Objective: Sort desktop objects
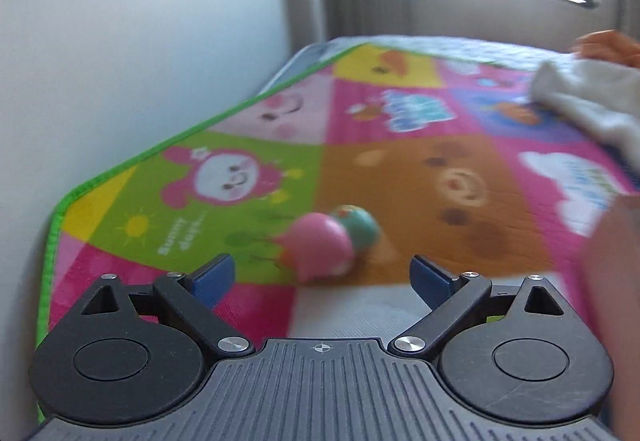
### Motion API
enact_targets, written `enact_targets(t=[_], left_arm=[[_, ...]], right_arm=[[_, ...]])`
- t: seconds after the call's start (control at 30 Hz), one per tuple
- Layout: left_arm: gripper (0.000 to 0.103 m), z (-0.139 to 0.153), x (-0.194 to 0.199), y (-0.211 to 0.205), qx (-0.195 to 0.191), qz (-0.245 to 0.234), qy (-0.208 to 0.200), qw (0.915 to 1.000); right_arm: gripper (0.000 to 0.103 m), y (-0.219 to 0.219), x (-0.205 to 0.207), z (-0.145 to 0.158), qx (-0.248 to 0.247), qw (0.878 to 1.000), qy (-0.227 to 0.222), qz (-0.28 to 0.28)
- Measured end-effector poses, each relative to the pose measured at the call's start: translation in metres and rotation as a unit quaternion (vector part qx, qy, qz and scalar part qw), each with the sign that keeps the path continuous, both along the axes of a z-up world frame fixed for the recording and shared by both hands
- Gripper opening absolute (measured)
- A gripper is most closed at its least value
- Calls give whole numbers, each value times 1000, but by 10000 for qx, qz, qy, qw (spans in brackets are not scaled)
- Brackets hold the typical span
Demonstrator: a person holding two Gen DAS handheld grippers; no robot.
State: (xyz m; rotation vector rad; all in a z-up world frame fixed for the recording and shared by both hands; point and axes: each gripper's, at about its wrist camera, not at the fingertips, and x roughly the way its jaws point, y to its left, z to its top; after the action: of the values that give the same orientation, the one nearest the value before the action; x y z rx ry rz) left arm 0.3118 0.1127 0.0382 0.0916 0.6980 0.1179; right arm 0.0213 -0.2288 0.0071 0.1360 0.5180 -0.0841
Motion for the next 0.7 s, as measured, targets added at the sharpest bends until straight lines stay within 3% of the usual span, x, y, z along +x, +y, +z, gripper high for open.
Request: enact_targets(t=[0.07, 0.13, 0.17, 0.2, 0.3, 0.4, 0.47, 0.57, 0.7], left_arm=[[97, -7, 19, 6, -95, 201, 4, 9998], [97, -11, 32, 2, 55, 162, 10, 9999], [91, -14, 38, -1, 221, 167, 67, 9996], [74, -17, 39, -3, 313, 167, 137, 9993], [72, -14, 22, 2, 170, 245, 119, 9995], [71, -1, -25, 3, 105, -54, 49, 9999], [71, 13, -72, -6, 131, -590, -45, 9982], [73, 31, -145, -24, -63, -1355, 17, 9908], [73, 43, -222, -44, -658, -1978, 264, 9777]], right_arm=[[97, -1, 1, -2, 41, 10000, 29, -8], [97, -2, 3, -5, 93, 9999, 77, -1], [97, -4, 4, -6, 132, 9999, 108, -3], [97, -5, 5, -7, 178, 9998, 134, -3], [99, -8, 6, -8, 269, 9995, 171, -27], [100, -8, 7, -8, 261, 9995, 194, -38], [101, -8, 8, -8, 265, 9994, 214, -46], [103, -9, 10, -8, 293, 9992, 283, -36], [103, -10, 18, -10, 386, 9978, 538, 68]])
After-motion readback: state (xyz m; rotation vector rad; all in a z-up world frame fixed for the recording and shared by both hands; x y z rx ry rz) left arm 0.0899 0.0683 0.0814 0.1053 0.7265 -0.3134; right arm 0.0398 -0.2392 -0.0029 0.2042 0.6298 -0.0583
